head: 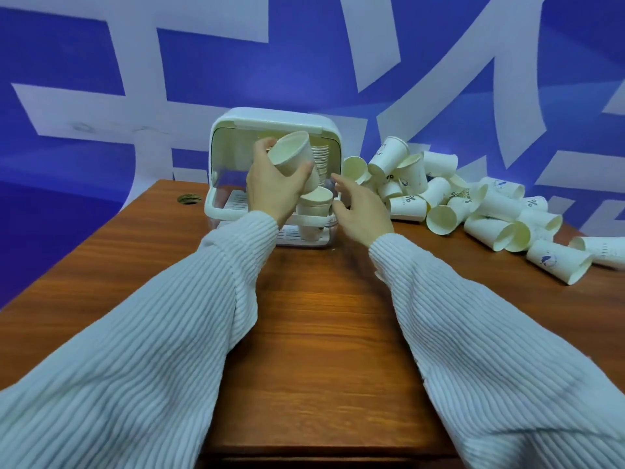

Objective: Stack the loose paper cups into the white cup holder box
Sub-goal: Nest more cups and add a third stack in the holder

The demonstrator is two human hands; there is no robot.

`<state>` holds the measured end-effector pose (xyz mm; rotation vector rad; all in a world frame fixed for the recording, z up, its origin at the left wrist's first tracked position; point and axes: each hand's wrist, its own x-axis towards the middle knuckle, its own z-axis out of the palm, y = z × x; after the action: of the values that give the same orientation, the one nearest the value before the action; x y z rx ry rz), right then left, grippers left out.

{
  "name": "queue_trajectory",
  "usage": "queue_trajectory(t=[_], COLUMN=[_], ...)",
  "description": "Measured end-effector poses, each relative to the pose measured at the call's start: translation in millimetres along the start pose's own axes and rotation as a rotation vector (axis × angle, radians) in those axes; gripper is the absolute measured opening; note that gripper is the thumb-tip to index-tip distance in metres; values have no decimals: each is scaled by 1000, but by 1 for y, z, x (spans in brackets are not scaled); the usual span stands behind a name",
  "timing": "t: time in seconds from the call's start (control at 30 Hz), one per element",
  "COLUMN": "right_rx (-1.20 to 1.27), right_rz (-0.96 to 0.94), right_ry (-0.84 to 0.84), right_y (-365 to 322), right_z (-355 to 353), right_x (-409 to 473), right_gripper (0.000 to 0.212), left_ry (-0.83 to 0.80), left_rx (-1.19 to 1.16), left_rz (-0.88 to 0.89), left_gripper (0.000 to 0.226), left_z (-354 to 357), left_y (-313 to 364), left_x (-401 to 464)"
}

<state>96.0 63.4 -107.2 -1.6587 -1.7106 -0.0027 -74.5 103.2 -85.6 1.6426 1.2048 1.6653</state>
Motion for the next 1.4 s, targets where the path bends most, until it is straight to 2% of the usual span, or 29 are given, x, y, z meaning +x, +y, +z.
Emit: queue_trajectory(t=[0.17,0.33,0.47,0.67,0.73,0.77,0.83,0.9,0.97,1.03,1.17,1.27,1.4], right_rx=[23,22,30,45,57,60,61,51,30,26,28,3,77], right_rz=[53,82,100,138,172,197,248,269,280,317,344,331,422], right_ry=[-6,8,12,39,49,56,85,123,163,200,217,169,115], right_y=[21,36,45,57,63,67,73,78,81,84,87,90,104], right_z=[-8,-13,-13,-13,-14,-16,-21,-27,-32,-37,-42,-41,-40], right_x=[-5,-10,-12,-15,-16,-16,-9,3,21,44,86,115,146], right_gripper=[56,51,51,50,49,49,47,45,42,43,52,63,72], left_ry=[-60,-309,-392,-487,-477,-410,-195,-127,-249,-372,-492,-519,-534], left_rx=[66,406,757,895,868,823,656,446,298,225,209,221,209], left_rz=[60,128,107,80,79,127,339,513,526,453,354,354,345], left_gripper=[70,81,70,57,55,55,50,40,35,36,39,42,45], left_z=[20,36,42,47,48,47,47,54,64,73,86,87,86], left_y=[5,-16,-29,-31,-28,-28,-30,-30,-25,-24,-42,-46,-44], left_x=[12,15,9,6,7,4,-12,-33,-57,-75,-96,-94,-93])
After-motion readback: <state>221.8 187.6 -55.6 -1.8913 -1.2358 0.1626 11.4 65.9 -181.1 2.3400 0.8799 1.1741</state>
